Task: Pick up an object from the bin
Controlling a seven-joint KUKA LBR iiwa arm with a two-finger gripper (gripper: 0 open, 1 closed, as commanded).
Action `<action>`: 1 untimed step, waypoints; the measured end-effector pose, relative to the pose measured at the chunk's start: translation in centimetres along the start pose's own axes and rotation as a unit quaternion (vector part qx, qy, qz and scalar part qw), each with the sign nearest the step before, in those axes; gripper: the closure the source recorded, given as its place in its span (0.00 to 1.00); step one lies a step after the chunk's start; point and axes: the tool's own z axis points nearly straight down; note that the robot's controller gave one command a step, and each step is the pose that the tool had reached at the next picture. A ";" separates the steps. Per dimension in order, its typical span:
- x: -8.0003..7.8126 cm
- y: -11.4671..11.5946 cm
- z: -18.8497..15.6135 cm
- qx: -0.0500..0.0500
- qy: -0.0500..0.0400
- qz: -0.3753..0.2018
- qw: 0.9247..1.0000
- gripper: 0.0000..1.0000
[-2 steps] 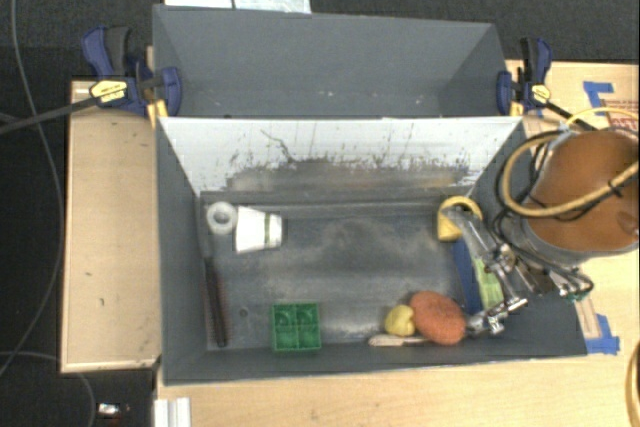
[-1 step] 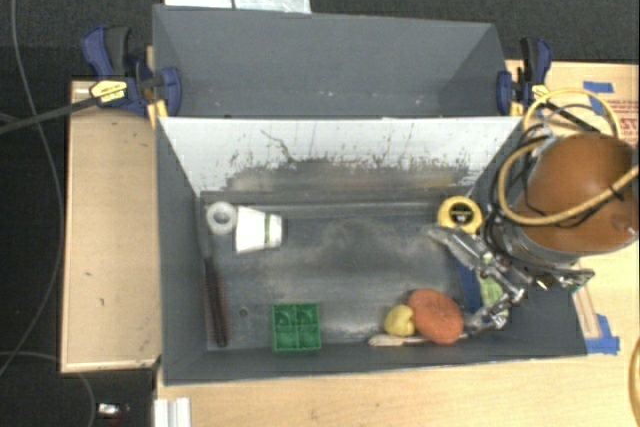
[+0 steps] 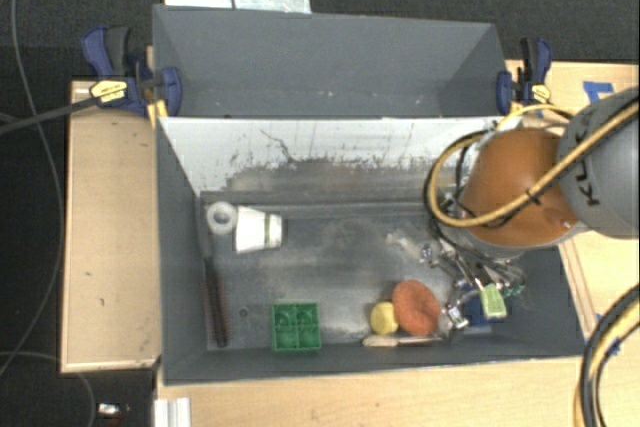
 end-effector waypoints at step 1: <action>1.5 0.9 0.7 0.001 -0.001 -0.099 0.995 1.00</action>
Offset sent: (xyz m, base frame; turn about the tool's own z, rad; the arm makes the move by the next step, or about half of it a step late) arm -0.0252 0.0474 -0.0196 -0.1942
